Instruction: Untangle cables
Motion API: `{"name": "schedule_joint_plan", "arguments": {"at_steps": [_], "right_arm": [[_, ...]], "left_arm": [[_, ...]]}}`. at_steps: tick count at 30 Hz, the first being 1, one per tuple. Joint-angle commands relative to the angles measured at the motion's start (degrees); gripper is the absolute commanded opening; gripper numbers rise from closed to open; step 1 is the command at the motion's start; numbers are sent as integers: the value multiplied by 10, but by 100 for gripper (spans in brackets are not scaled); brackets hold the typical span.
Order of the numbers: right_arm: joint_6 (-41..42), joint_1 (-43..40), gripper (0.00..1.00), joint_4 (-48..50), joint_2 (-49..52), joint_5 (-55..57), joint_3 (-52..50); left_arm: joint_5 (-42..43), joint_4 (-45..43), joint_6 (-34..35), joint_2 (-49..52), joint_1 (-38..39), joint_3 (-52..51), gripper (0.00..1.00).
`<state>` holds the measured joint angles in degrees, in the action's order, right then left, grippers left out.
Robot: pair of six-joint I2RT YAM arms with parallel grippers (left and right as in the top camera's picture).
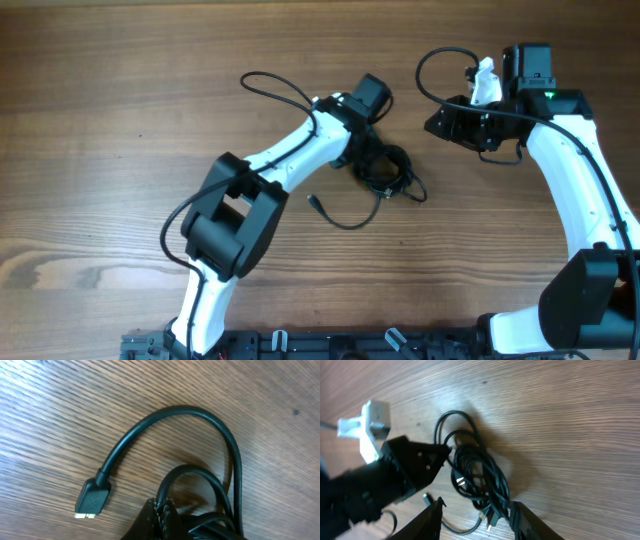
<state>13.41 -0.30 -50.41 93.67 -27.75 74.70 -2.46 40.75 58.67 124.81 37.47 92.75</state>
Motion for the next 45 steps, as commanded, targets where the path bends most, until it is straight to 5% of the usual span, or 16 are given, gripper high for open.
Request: {"name": "schedule_joint_plan", "arguments": {"at_steps": [1,12,30,33,45], "right_arm": [[-44,4,46,-11,7,-65,-2],[-119,30,46,-49,-9,-118,-1],[-87,43,59,-2,-56,-77,0],[-87,49,59,-4,-42,-77,-7],[-16,65,58,63,38,-64,-39]], "left_arm": [[65,16,-77,-49,-27,9,4],[197,68,-142,-168,-69,9,4],[526,83,-190,-188,-156,9,4],[601,56,-159,-188,-179,9,4],[681,-63,-29,-188,-184,9,4]]}}
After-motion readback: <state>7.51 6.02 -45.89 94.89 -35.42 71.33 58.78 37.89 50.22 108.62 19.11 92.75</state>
